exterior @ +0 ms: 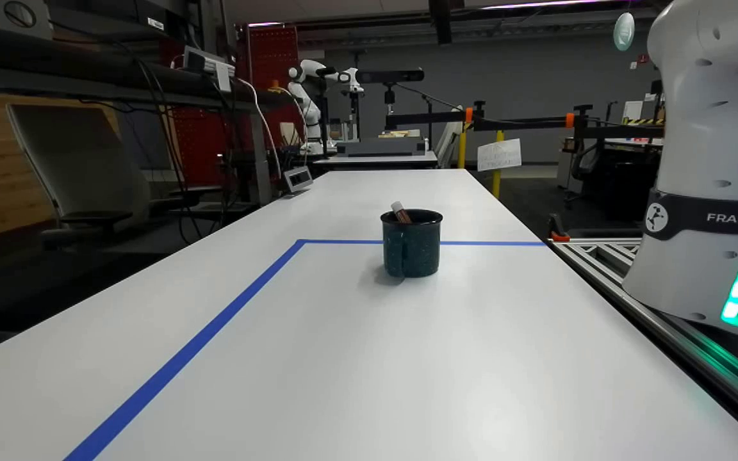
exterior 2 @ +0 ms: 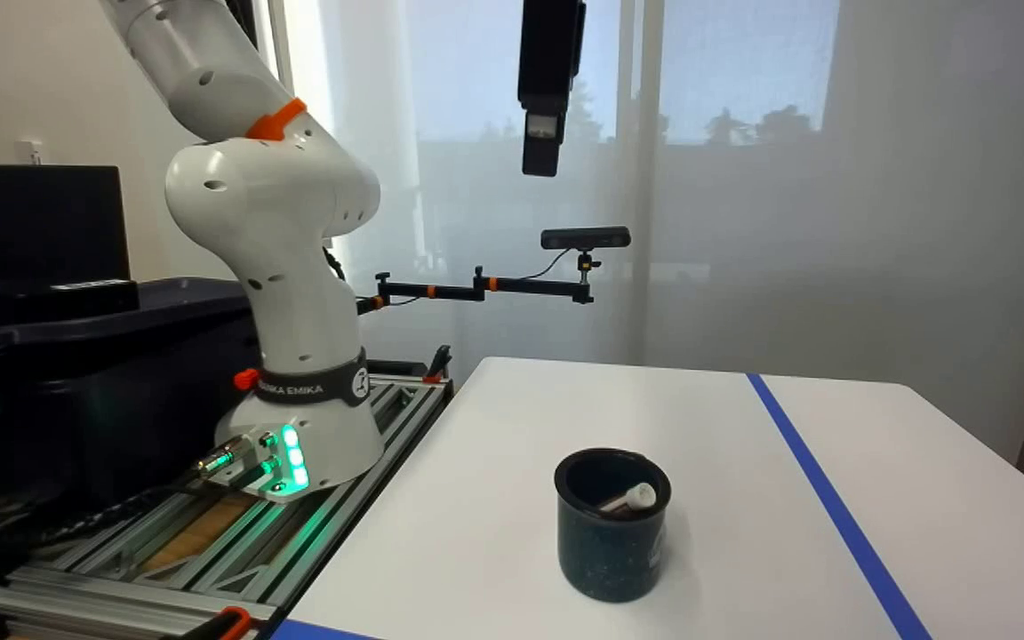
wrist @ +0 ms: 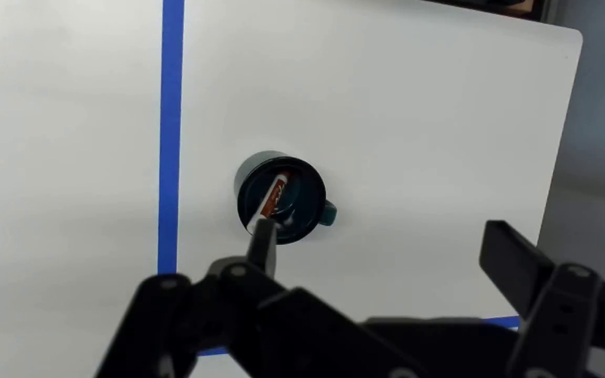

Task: Pick up the marker from the cup and put it on the table

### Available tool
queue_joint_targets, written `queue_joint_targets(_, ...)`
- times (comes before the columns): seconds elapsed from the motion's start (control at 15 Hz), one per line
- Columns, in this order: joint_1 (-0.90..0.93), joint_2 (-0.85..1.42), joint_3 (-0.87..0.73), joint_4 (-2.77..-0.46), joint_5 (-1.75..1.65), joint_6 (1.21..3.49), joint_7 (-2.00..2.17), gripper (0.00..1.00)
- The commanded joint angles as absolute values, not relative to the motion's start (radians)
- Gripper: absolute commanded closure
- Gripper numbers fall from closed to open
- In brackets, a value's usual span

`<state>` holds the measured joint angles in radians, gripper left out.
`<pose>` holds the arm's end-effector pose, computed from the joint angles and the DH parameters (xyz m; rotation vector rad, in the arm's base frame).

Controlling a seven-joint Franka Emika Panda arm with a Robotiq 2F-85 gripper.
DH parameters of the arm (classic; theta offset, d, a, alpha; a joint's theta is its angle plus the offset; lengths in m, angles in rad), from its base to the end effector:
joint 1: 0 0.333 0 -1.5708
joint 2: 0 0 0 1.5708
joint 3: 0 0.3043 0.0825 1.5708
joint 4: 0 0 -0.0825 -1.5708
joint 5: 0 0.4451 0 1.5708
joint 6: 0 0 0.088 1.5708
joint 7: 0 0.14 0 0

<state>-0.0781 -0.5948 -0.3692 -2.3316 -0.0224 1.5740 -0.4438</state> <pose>0.3762 -0.1878 0.4699 -2.8920 -0.1125 0.1517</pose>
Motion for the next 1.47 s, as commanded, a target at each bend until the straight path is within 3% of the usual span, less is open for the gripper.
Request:
queue_joint_targets(0.0, -0.108, -0.572, -0.326, -2.4, -0.001, 1.667, -0.378, 0.0)
queue_joint_targets(0.87, -0.264, -0.663, -0.129, -2.726, -0.127, 2.248, 0.056, 0.0)
queue_joint_targets(1.4, -0.256, -0.548, -0.132, -2.659, -0.075, 2.166, 0.131, 0.0)
